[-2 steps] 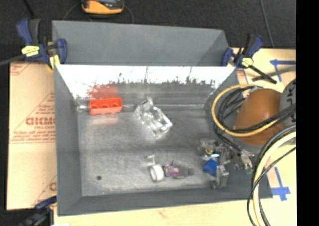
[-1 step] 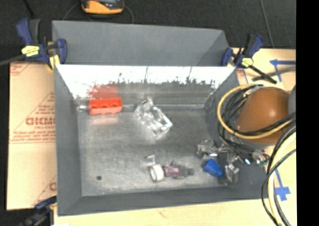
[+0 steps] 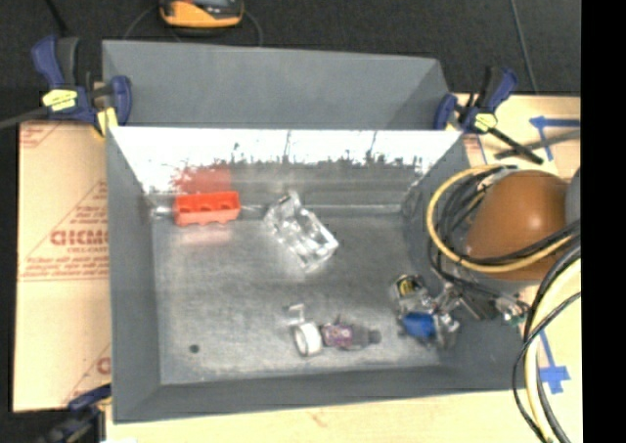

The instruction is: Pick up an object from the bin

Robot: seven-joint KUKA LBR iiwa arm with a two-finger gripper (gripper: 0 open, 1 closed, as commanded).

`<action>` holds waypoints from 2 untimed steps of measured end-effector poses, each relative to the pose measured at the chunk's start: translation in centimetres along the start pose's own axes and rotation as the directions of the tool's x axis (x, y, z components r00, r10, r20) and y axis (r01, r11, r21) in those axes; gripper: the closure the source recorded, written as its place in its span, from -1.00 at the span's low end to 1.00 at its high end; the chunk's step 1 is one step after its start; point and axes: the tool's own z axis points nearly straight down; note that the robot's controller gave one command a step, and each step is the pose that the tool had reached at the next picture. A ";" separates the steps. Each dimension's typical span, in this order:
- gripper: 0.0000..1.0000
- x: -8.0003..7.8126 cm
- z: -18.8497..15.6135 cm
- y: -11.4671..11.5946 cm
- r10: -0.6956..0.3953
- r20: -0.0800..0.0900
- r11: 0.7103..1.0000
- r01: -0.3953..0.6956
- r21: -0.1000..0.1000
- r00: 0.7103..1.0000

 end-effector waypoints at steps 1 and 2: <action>1.00 0.8 -12.6 1.9 0.001 0.001 1.000 -0.001 0.002 1.000; 1.00 -0.4 -21.7 0.8 -0.452 0.000 0.892 0.452 0.001 0.892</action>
Offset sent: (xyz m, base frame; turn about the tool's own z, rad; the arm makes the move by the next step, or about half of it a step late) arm -0.0202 0.0123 0.1215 -0.0031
